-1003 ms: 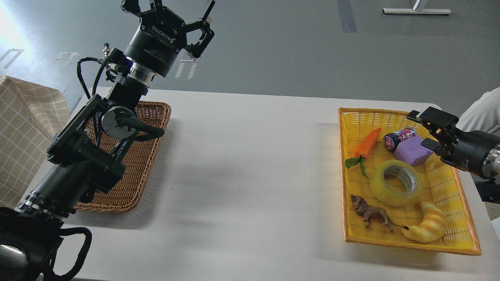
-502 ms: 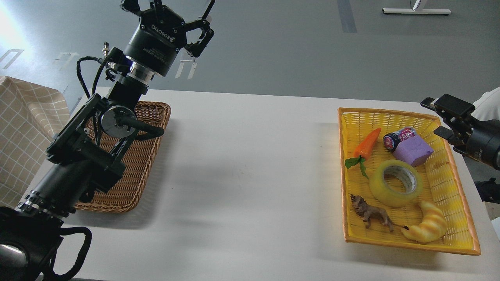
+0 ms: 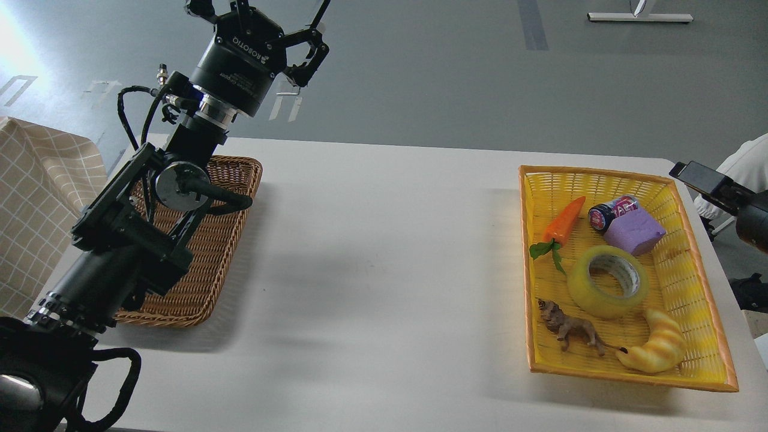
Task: Place and transfer tape with both arms
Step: 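Move the right gripper down toward the tape roll in the yellow basket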
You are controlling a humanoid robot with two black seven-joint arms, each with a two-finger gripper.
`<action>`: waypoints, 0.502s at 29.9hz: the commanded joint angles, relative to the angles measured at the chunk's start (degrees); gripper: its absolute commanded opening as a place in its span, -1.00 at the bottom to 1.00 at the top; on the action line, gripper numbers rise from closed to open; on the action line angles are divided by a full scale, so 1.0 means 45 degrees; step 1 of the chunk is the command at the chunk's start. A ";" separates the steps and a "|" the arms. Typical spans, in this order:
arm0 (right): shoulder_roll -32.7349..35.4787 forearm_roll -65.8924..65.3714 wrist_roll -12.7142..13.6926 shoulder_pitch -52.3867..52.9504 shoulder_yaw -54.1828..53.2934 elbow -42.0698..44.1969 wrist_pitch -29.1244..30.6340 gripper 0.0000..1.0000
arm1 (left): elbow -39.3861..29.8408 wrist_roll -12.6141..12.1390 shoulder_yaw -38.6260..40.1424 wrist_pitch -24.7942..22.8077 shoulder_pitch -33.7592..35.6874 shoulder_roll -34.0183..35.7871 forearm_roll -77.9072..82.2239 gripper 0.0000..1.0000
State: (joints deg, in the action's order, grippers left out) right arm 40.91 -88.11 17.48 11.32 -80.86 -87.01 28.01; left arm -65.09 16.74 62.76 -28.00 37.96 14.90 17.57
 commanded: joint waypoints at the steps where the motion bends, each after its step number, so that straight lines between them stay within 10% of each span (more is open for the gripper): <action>1: 0.0437 -0.0283 -0.0444 0.0121 0.0526 -0.0020 -0.0002 1.00 | -0.0008 -0.0009 0.0038 0.0000 0.0002 0.0009 0.0002 0.95; 15: 0.2353 -0.0322 -0.1931 0.0239 0.1973 -0.0078 -0.0002 1.00 | -0.0008 0.0010 0.0038 0.0000 0.0002 -0.0011 0.0002 0.95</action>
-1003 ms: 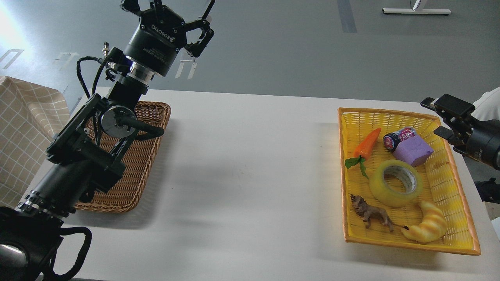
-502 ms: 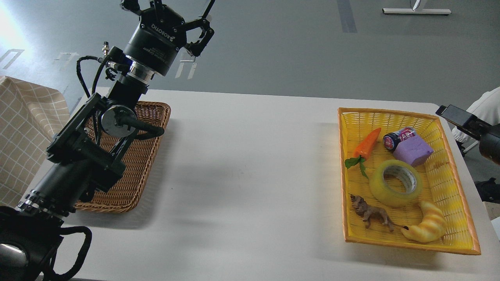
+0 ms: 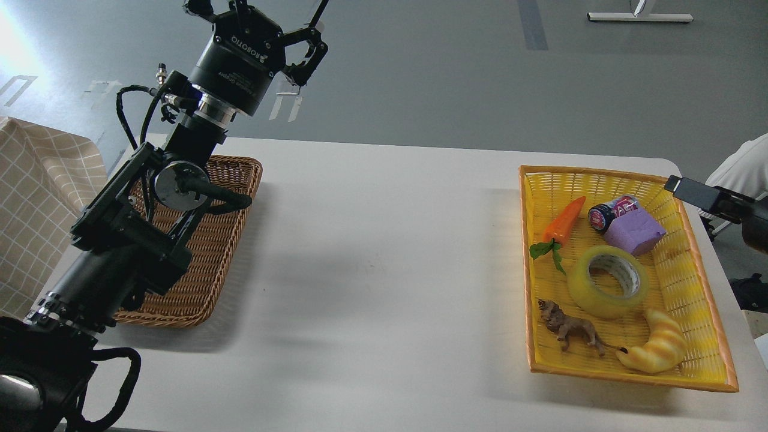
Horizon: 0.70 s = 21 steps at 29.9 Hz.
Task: Place and transfer tape with both arms
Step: 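Move the right gripper down toward the tape roll in the yellow basket, then insert the right gripper into the tape roll's hole and grip it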
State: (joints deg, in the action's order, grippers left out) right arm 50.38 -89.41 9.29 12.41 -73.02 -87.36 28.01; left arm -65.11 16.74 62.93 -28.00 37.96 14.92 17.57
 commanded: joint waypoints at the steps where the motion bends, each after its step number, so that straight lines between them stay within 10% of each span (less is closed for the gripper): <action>1: 0.0347 -0.0053 -0.0132 -0.0042 0.0268 -0.0001 -0.0002 1.00 | -0.0004 -0.0008 -0.0001 0.0000 0.0001 -0.0015 0.0001 0.95; 21: 0.1110 -0.2513 -0.0132 0.0405 0.3117 -0.0255 -0.0002 0.97 | -0.0004 0.0011 0.0019 0.0000 0.0001 -0.0132 0.0001 0.95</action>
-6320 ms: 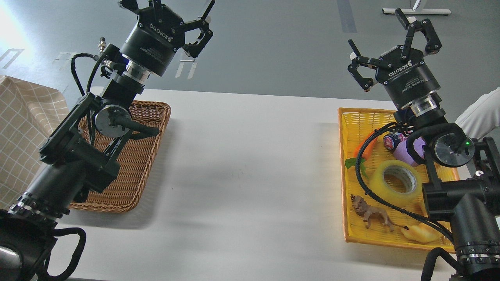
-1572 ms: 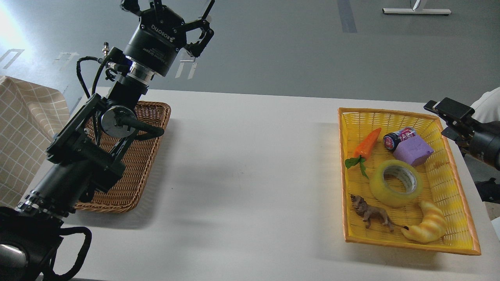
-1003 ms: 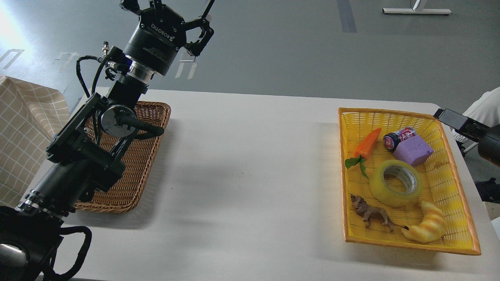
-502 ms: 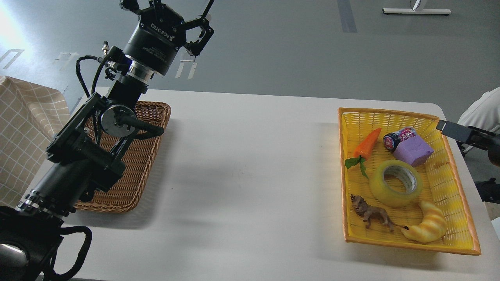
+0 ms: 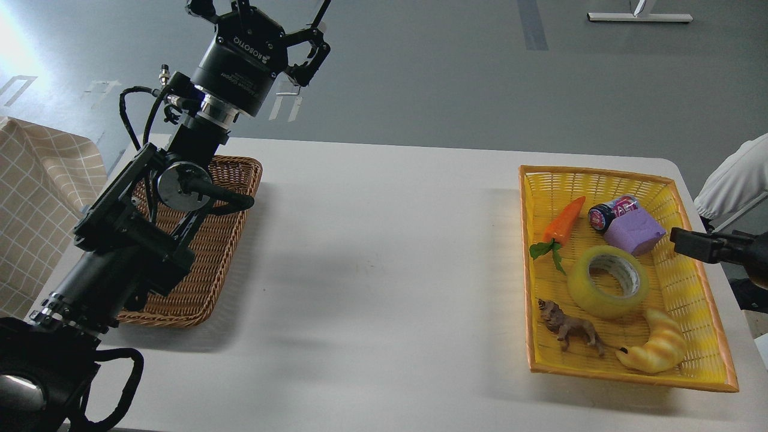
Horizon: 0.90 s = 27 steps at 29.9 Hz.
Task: Place and transfer tape with both arms
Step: 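Insert the right gripper into the tape roll's hole and grip it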
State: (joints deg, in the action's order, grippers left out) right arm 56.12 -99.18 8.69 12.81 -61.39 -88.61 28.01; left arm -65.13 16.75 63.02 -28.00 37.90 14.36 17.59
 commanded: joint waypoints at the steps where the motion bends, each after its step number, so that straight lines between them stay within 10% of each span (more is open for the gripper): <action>1: -0.0204 -0.0382 0.0002 0.0395 0.0691 0.0042 -0.0001 0.97 | 0.0002 0.0008 -0.0001 0.0000 0.0016 -0.0008 -0.0002 0.95; 27: -0.1650 -0.1906 0.0041 0.1060 0.2157 0.0706 -0.0001 0.72 | 0.0002 0.0008 -0.0001 0.0000 0.0016 -0.0047 -0.0002 0.95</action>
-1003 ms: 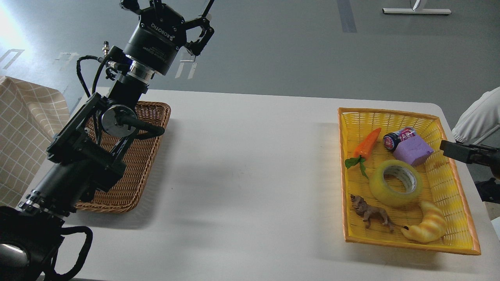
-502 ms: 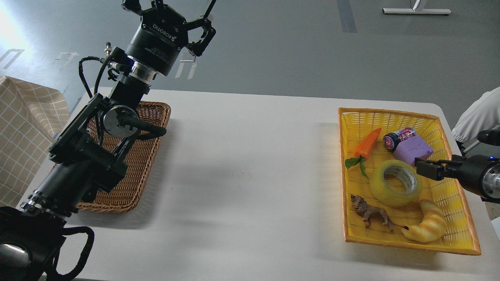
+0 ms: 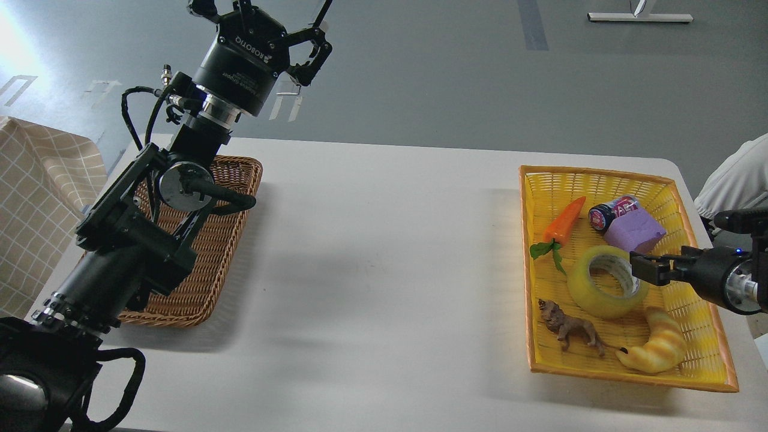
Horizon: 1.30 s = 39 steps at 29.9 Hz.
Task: Place and transfer tape with both arms
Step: 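Insert the right gripper into the tape roll's hole and grip it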
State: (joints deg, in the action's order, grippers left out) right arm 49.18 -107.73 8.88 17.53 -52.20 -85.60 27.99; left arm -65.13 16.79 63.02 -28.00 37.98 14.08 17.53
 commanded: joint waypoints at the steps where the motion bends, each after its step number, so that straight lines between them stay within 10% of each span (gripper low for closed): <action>1: -0.0147 -0.0005 0.0000 0.0012 0.0155 0.0038 0.0002 0.67 | 0.0001 0.0000 -0.0001 0.0000 -0.0002 0.0015 0.0010 0.95; 39: -0.0733 -0.0083 0.0195 0.0363 0.0741 0.0975 0.0002 0.35 | 0.0020 0.0000 0.0018 0.0000 -0.0002 0.0015 -0.0010 0.95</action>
State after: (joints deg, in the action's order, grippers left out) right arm 46.01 -108.10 9.76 18.49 -49.78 -81.43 28.01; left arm -65.05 16.79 63.11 -28.00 37.91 14.15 17.50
